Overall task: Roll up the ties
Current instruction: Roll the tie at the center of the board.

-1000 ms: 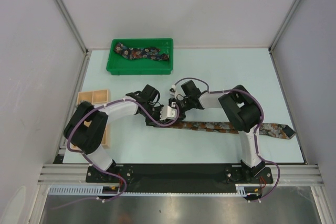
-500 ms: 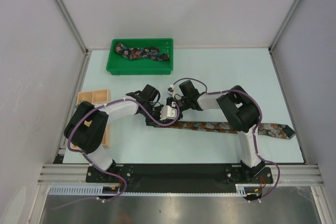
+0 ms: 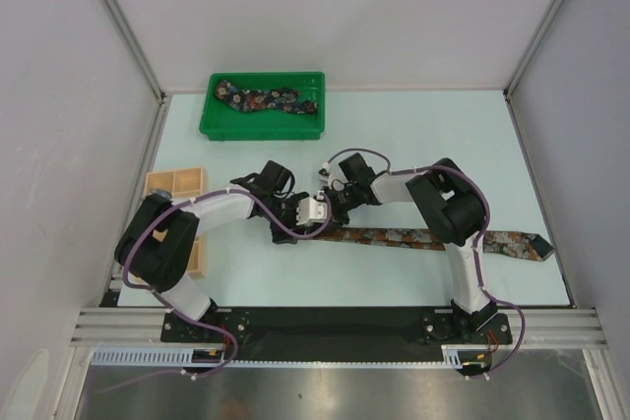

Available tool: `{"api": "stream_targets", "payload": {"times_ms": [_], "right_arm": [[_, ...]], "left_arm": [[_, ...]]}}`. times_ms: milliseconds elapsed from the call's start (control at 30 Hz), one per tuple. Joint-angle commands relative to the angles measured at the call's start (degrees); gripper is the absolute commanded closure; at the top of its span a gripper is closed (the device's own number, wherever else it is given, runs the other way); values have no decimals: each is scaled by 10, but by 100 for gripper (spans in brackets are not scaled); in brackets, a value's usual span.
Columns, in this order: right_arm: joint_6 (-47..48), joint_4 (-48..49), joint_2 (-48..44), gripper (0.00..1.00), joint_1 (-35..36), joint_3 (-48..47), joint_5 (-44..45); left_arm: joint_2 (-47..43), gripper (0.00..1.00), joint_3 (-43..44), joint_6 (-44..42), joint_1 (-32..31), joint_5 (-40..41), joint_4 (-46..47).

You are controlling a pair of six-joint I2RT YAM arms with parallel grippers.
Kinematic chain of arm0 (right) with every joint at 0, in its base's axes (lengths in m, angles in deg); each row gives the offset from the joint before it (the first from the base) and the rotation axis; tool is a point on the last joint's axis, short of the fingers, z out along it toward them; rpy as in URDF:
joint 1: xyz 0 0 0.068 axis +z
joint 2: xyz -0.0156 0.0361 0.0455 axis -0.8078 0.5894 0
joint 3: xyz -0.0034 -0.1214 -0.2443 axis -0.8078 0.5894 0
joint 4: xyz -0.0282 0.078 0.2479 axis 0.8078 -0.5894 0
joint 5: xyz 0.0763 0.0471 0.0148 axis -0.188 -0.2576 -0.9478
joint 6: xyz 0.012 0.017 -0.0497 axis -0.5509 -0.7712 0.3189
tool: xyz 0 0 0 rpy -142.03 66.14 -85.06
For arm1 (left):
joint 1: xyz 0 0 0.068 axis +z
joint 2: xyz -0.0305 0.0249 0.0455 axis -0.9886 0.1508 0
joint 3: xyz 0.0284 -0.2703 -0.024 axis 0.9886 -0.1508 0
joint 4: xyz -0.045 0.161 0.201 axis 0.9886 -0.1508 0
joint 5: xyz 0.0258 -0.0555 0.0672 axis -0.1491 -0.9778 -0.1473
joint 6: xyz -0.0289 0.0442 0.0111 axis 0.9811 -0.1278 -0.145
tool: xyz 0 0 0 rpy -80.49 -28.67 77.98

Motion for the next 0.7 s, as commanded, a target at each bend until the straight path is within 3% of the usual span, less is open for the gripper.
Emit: {"api": "stream_targets", "payload": {"times_ms": [0, 367, 567, 667], "right_arm": [[53, -59, 12, 100, -11, -9, 40], [82, -96, 27, 100, -7, -24, 69], [84, -96, 32, 100, -6, -24, 71], [81, -93, 34, 100, -6, -26, 71]], "left_arm": [[-40, 26, -25, 0, 13, -21, 23], [-25, 28, -1, 10, 2, -55, 21], [-16, 56, 26, 28, -12, -69, 10], [-26, 60, 42, 51, -22, -82, 8]]}}
